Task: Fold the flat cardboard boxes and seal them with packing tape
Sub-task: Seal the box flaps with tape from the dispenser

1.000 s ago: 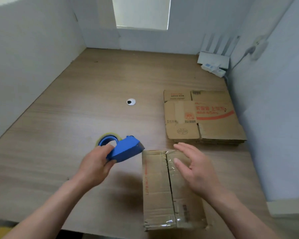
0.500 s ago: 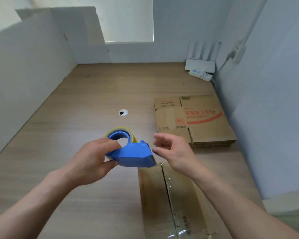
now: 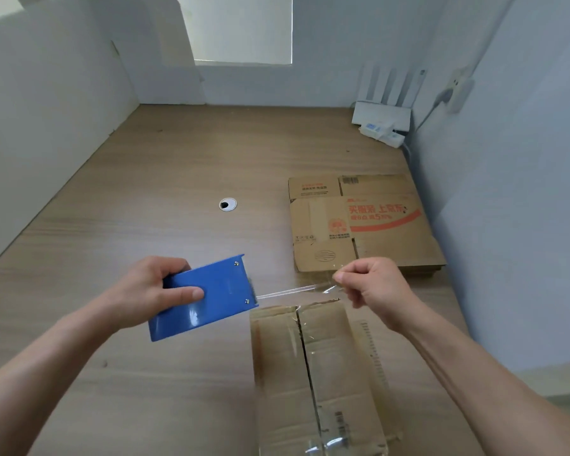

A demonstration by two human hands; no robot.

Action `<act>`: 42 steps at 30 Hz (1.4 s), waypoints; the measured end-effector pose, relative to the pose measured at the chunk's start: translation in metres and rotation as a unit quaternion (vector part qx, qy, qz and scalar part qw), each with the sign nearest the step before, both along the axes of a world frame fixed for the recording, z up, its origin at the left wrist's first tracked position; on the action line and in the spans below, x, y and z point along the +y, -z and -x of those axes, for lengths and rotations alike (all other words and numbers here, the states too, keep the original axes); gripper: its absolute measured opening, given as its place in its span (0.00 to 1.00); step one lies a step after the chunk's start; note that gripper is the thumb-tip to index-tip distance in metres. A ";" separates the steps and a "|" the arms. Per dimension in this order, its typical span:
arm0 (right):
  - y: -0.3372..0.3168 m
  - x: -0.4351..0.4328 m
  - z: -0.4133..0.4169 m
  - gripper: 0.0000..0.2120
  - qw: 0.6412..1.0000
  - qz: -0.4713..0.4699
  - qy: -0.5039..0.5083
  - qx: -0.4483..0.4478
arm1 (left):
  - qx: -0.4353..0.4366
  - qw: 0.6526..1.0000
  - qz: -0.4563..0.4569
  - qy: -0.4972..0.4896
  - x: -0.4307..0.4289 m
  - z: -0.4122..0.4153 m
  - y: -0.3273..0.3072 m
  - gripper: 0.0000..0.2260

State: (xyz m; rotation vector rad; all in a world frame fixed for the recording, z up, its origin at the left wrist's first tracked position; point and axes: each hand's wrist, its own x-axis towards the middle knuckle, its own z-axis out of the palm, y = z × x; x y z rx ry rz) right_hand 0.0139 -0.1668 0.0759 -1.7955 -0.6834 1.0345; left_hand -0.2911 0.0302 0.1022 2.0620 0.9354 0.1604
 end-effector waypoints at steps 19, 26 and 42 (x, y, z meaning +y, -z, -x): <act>0.061 -0.016 0.015 0.30 0.975 0.150 0.101 -0.126 | 0.121 0.992 0.032 -0.004 -0.002 -0.028 0.034 0.25; 0.054 -0.020 0.046 0.26 0.852 -0.056 -0.160 -0.496 | 0.142 0.990 0.025 -0.006 0.000 -0.031 0.030 0.24; 0.067 -0.027 0.047 0.39 0.803 0.150 -0.341 -0.465 | 0.207 0.978 0.019 -0.006 0.013 0.025 0.030 0.25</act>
